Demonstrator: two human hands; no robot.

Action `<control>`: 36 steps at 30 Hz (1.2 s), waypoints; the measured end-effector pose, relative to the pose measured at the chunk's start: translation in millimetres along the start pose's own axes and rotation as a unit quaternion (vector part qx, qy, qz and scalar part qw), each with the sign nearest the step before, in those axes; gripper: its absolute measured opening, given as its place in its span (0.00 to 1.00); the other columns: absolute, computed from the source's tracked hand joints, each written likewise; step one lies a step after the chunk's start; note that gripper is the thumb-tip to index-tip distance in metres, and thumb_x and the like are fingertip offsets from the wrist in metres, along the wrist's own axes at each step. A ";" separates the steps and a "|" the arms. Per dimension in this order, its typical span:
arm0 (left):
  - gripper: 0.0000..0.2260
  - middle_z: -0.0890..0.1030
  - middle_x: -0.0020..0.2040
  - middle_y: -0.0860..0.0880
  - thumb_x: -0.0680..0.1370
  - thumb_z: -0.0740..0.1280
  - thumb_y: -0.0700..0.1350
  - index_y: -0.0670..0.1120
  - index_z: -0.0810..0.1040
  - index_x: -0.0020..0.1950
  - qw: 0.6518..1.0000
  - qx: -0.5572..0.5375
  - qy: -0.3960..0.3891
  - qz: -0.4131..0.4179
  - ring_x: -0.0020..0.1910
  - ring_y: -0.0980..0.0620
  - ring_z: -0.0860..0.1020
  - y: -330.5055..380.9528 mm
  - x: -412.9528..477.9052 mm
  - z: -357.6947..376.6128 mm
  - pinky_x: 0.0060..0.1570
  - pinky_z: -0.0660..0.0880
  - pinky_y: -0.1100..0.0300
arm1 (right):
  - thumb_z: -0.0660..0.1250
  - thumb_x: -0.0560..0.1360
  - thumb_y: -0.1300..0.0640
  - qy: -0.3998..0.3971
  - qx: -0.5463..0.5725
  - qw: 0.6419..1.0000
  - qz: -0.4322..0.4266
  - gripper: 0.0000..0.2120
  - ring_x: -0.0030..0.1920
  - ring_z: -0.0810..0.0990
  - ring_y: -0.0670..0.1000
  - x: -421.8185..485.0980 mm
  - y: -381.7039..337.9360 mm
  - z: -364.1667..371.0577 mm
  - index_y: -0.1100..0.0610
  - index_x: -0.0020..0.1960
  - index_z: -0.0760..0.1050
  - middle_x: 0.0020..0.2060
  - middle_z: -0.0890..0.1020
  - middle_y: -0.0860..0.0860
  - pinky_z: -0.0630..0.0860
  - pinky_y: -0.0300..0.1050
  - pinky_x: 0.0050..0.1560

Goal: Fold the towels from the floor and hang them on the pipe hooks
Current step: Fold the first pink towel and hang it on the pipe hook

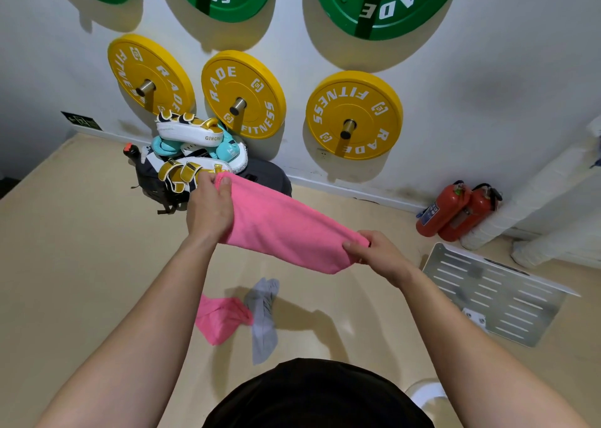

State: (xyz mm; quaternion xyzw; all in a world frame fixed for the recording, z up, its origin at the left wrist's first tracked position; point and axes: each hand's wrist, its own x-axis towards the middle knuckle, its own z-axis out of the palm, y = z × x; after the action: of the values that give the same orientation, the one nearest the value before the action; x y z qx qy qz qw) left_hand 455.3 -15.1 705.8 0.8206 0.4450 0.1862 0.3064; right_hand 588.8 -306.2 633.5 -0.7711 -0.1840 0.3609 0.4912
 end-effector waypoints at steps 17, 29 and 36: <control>0.12 0.77 0.47 0.47 0.83 0.59 0.52 0.43 0.70 0.55 0.992 -0.103 -0.037 -0.059 0.48 0.43 0.75 0.6 -50.3 60.7 0.45 0.67 0.54 | 0.63 0.81 0.52 0.321 -0.056 0.944 -0.046 0.09 0.40 0.75 0.52 -0.8 -11.2 23.6 0.56 0.47 0.71 0.38 0.78 0.49 0.65 0.46 0.39; 0.09 0.82 0.43 0.53 0.79 0.69 0.54 0.48 0.79 0.47 0.964 -0.227 -0.128 -0.049 0.45 0.55 0.80 42.9 -107.2 100.5 0.50 0.76 0.53 | 0.67 0.77 0.45 0.202 0.061 0.977 -0.018 0.11 0.39 0.83 0.49 -1.0 -28.2 73.2 0.51 0.42 0.78 0.36 0.82 0.47 0.81 0.50 0.43; 0.09 0.83 0.41 0.56 0.78 0.69 0.55 0.51 0.79 0.46 0.972 -0.200 -0.127 -0.008 0.40 0.56 0.81 35.0 -107.9 93.6 0.46 0.79 0.52 | 0.69 0.78 0.49 0.167 0.156 0.974 -0.006 0.12 0.32 0.85 0.58 -10.4 -32.5 68.7 0.58 0.47 0.78 0.40 0.82 0.57 0.83 0.57 0.34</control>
State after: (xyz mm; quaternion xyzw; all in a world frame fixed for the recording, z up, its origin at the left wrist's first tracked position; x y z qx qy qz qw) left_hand 473.3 -152.4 656.1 0.7560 0.3631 0.1630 0.5197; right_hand 533.5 -255.3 648.7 -0.7330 -0.0455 0.2487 0.6315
